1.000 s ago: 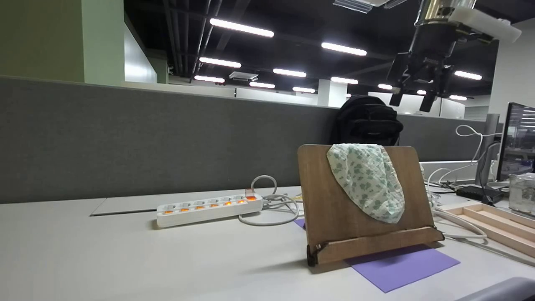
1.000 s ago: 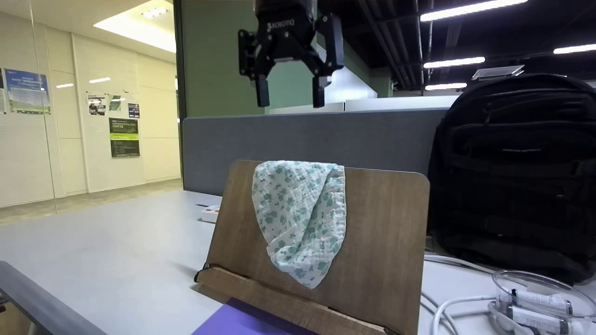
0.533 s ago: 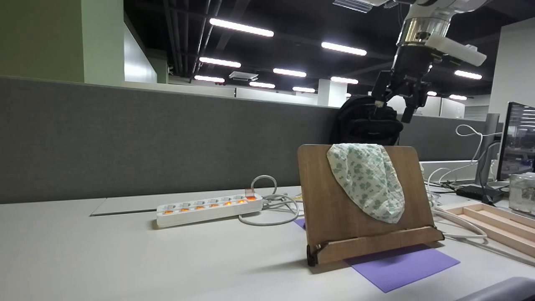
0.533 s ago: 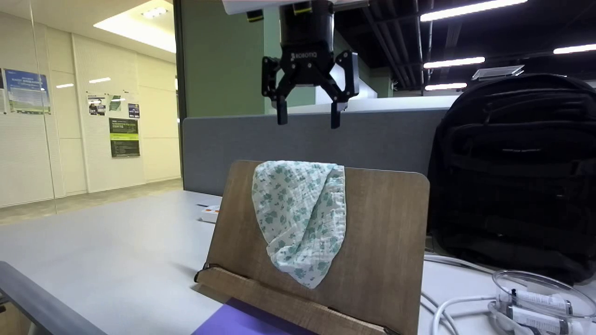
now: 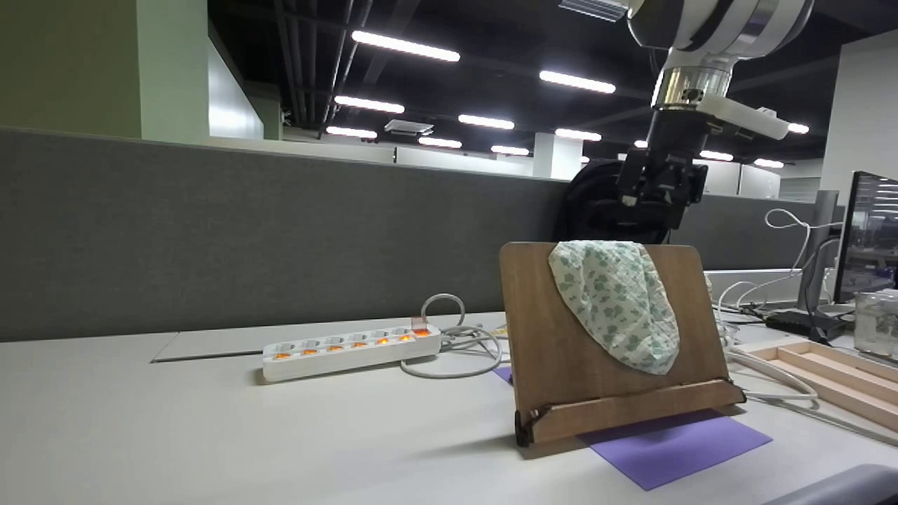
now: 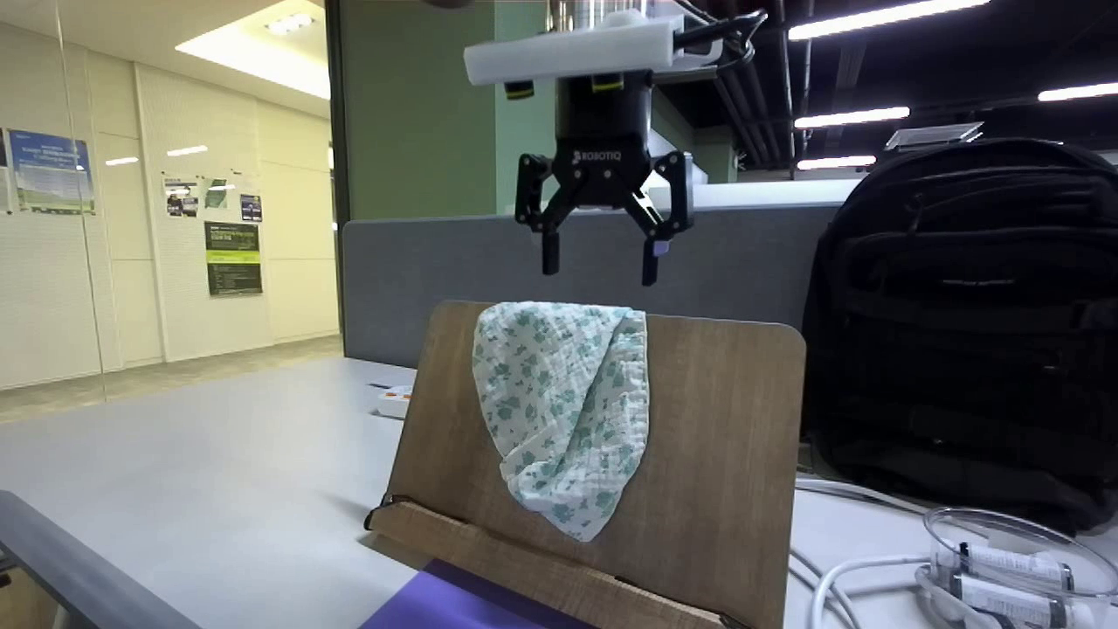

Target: Remove the cloth from the brown board and place it on the counter

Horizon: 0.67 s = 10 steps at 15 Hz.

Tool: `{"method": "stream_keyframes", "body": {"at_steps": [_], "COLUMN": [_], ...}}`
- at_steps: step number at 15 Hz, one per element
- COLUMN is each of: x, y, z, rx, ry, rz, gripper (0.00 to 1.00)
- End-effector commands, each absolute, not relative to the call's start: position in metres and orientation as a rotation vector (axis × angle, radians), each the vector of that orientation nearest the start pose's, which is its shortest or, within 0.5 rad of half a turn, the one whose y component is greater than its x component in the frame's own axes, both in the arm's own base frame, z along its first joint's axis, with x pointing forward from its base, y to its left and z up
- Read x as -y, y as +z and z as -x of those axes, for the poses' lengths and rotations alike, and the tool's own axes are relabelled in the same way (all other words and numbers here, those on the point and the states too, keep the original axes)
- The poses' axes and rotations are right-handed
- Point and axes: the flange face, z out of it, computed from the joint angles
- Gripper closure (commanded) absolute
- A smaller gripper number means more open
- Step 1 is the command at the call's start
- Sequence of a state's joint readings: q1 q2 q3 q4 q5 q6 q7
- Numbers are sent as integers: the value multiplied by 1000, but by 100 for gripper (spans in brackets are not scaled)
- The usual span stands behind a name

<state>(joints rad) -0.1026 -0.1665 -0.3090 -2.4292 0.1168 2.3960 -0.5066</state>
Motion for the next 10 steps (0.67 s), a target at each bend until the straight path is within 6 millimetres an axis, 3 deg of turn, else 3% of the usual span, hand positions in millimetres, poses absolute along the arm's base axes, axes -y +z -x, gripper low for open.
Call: {"method": "stream_keyframes", "body": {"at_steps": [1, 7, 8, 10], "x": [196, 190, 187, 182], "y": [365, 343, 341, 338], "z": [-453, -464, -466, -470], "rx": [38, 64, 78, 100], "ry": [-233, -193, -190, -185], "rz": [3083, 3097, 3097, 3099], "gripper": [0, 0, 25, 32]}}
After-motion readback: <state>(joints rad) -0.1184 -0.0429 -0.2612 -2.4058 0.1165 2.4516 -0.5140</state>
